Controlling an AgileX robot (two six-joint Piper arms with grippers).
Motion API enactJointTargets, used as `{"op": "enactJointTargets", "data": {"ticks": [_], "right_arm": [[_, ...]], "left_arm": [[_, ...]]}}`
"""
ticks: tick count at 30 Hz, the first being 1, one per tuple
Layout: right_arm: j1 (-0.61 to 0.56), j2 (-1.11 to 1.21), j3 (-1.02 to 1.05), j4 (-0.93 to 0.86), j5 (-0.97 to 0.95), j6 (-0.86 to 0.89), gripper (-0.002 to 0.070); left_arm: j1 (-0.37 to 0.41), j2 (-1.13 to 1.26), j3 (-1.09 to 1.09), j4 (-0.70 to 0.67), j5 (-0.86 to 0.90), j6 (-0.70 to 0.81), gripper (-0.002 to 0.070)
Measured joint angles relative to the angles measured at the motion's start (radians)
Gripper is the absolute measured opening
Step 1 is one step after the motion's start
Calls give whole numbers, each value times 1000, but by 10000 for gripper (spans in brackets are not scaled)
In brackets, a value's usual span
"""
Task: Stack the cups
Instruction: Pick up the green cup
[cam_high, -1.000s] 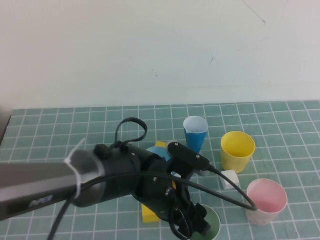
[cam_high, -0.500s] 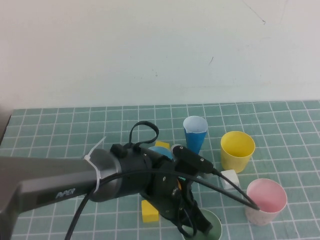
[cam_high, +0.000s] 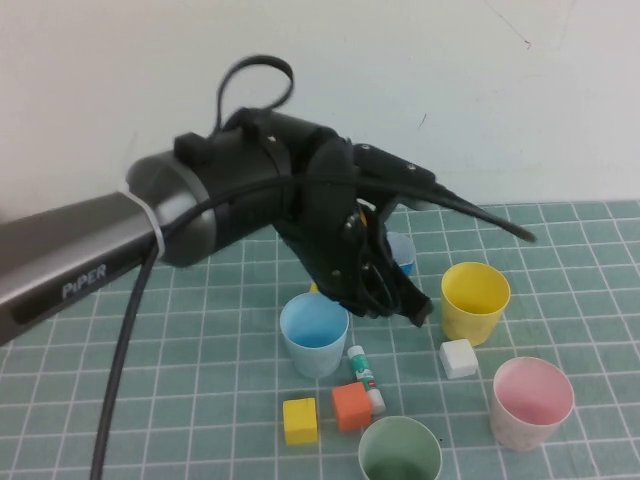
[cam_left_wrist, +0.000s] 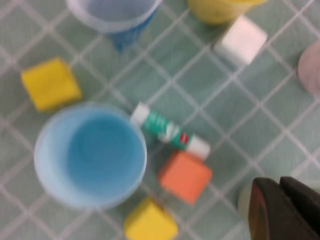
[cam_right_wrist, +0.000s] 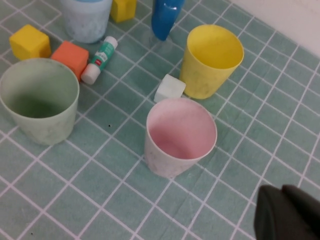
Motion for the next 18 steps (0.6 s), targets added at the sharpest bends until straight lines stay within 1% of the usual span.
{"op": "enactJointTargets", "data": {"ticks": [3, 5, 8, 10, 12, 13, 15, 18], "right_arm": [[0, 0, 3, 0, 0, -2, -2], [0, 0, 3, 0, -2, -4, -2], [0, 0, 3, 0, -9, -4, -2], [0, 0, 3, 0, -14, -6, -2], [0, 0, 3, 0, -16, -6, -2], [0, 0, 3, 0, -16, -6, -2], [0, 0, 3, 2, -12, -6, -2], [0, 0, 3, 8, -10, -6, -2]], "left_arm": [[24, -2, -9, -22, 95, 13, 9], [27, 1, -9, -41, 154, 59, 48], [29, 22, -9, -120, 211, 142, 182], [29, 45, -9, -161, 226, 165, 295], [29, 71, -9, -171, 230, 175, 374], [29, 86, -9, -171, 230, 177, 395], [29, 116, -9, -165, 230, 179, 417], [29, 154, -9, -162, 237, 180, 430]]}}
